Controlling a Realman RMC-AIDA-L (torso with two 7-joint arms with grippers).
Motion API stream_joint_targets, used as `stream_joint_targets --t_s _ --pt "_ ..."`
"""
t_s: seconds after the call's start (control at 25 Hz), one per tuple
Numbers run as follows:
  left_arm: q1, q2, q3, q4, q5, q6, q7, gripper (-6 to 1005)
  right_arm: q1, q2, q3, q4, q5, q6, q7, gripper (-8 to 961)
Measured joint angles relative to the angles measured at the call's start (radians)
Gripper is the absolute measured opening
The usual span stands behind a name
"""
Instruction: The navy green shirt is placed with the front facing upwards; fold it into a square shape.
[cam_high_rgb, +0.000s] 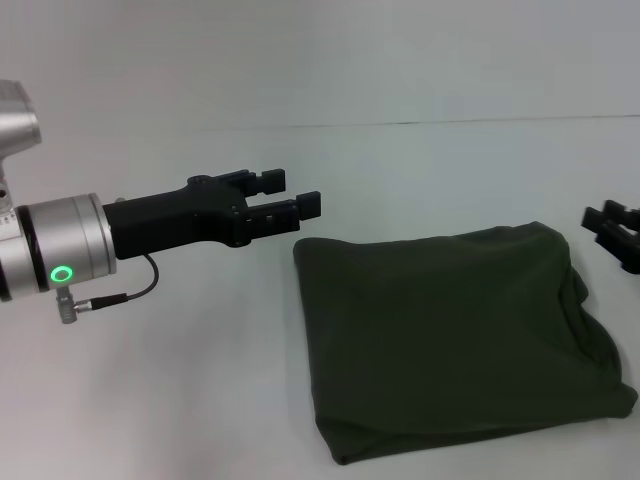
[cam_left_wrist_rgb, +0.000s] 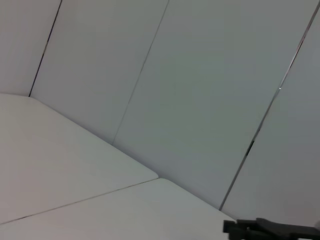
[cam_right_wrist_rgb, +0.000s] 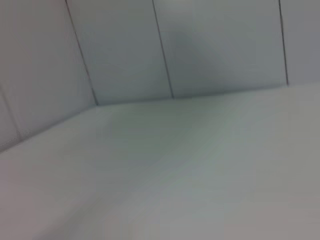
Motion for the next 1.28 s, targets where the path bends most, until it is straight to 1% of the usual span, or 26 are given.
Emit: stream_joint_targets --t_s 0.12,0.2,0.28,0.32,0.52,0.6,0.72,1.0,1.28 --pt "0.0 0.0 0.0 0.0 0.0 0.0 -0.001 757 -0.035 -0.003 0.014 -0.02 0.008 -0.128 -0.058 242" --pt "0.0 0.0 0.0 0.0 -0.002 0.0 -0.001 757 -0.044 -0.004 0.009 -0.022 0.004 -0.212 -0.092 339" --pt "-0.002 0.0 0.002 -0.004 -0.01 -0.005 0.0 757 -0.046 0.001 -0.002 -0.021 -0.017 -0.265 -0.118 436" --pt "-0.003 0.0 0.003 -0.006 -0.015 -0.007 0.0 757 -0.045 0.003 -0.011 -0.018 -0.03 -0.275 -0.127 484" --pt "-0.006 0.0 0.008 -0.014 -0.024 -0.022 0.0 757 -0.031 0.008 -0.09 0.04 -0.065 -0.246 -0.15 644" --pt "-0.006 0.0 0.009 -0.014 -0.024 -0.024 0.0 757 -0.026 0.008 -0.128 0.064 -0.066 -0.217 -0.161 642" --pt "-0.006 0.0 0.009 -0.014 -0.024 -0.024 0.0 757 -0.027 0.008 -0.146 0.091 -0.068 -0.177 -0.167 640" --pt "-0.003 0.0 0.009 -0.014 -0.024 -0.025 0.001 757 -0.07 0.007 -0.117 0.114 -0.064 -0.142 -0.19 635" --pt "0.0 0.0 0.009 -0.014 -0.024 -0.025 0.001 756 -0.086 0.005 -0.092 0.136 -0.064 -0.115 -0.201 635"
